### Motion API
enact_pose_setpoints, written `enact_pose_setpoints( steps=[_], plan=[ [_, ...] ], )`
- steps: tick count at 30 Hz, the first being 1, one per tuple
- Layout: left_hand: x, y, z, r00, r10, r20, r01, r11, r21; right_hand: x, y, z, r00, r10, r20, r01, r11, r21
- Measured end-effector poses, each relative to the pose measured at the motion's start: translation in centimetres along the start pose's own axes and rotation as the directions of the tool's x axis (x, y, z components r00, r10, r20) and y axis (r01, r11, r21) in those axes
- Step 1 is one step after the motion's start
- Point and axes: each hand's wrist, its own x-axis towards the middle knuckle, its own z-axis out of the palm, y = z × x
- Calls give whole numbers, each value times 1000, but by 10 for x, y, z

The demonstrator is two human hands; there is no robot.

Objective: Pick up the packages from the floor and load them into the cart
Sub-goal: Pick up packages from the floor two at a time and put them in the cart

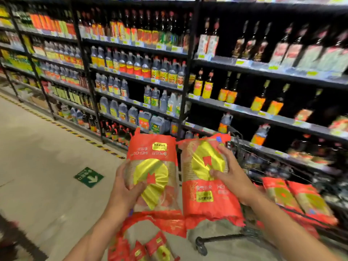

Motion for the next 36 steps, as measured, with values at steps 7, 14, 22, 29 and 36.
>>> enact_pose_setpoints(
  steps=[7, 14, 22, 29, 36],
  plan=[
    [4, 31, 173, 978, 23, 209, -27, 999, 17, -54, 40, -158, 968, 23, -251, -39, 997, -59],
    [-2, 42, 334, 943, 71, 324, -94, 994, 55, -89, 92, -300, 931, 52, -362, -79, 995, -60],
    [-3, 26, 467, 922, 15, 386, -50, 995, 82, -104, 161, -409, 906, 176, -384, -165, 984, 60],
    [38, 0, 554, 913, -72, 401, 33, 994, 103, -69, 235, -469, 882, 262, -391, -214, 963, 161],
    [104, -52, 627, 919, -157, 361, 108, 983, 151, -13, 305, -535, 841, 326, -431, -296, 945, 137]
  ],
)
